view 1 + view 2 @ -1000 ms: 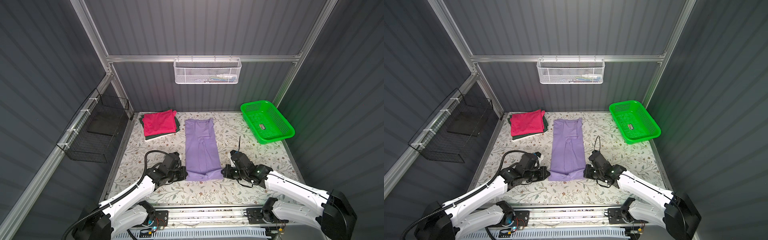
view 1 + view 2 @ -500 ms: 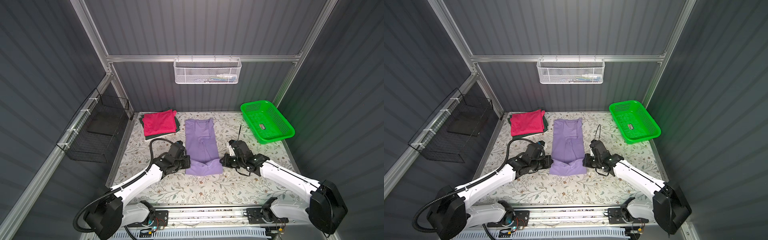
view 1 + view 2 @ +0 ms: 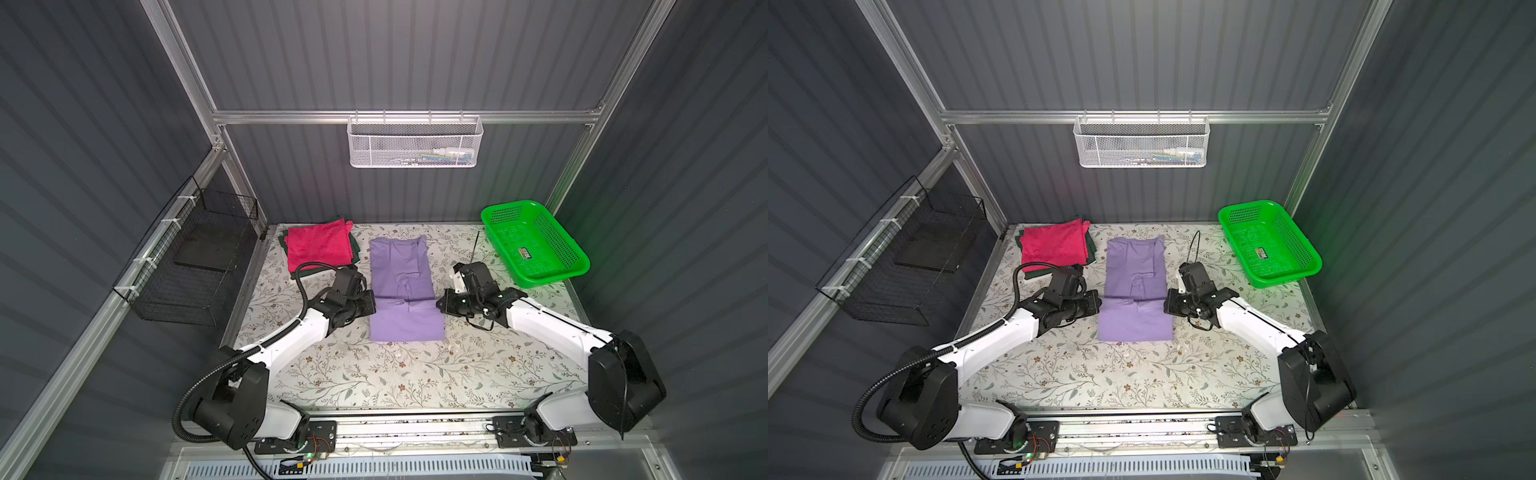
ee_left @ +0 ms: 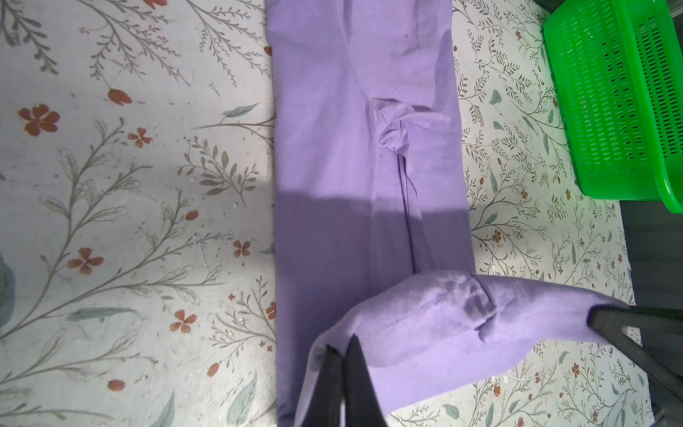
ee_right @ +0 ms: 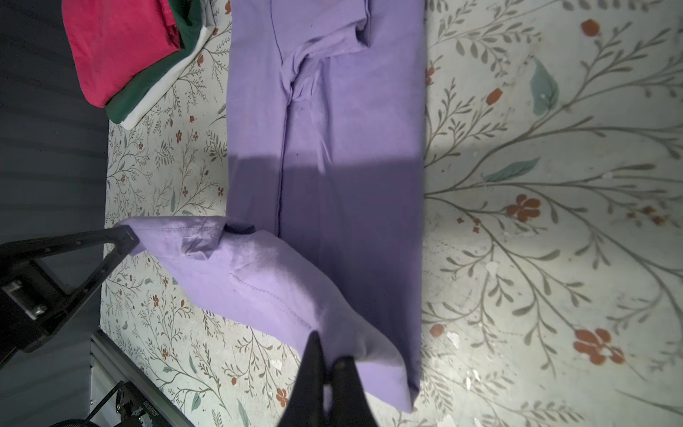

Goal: Fold and stack the t-shirts
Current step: 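Carry the held end away from the robot over the strip's middle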

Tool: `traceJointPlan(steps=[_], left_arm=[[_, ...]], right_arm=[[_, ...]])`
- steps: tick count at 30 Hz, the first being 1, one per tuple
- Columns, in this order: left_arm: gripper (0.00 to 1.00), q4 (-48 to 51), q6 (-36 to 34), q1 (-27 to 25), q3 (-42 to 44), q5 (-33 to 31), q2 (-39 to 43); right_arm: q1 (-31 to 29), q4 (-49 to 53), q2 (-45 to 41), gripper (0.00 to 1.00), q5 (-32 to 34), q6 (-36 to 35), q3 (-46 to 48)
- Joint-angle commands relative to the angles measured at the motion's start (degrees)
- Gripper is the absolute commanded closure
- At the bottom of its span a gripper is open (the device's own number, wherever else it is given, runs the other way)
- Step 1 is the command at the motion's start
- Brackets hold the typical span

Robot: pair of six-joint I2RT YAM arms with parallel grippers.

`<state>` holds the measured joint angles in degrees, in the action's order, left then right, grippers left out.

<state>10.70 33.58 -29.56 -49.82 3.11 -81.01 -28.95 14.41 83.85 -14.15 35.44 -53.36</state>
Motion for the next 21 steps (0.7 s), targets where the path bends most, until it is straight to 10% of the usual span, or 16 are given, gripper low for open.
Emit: traceJointPlan(steps=[1,21], left_arm=[[1.00,-1.38,-1.77,0.62,-2.63,1.01,-1.65],[1.00,-6.52,-2.87,3.71,-7.38,1.45,-10.04]], right_arm=[[0.73,-0.96,1.41,1.00,-1.83,-2.16,-2.52],[3.89,-3.07,11.61,1.00,-5.63,-4.80,-9.75]])
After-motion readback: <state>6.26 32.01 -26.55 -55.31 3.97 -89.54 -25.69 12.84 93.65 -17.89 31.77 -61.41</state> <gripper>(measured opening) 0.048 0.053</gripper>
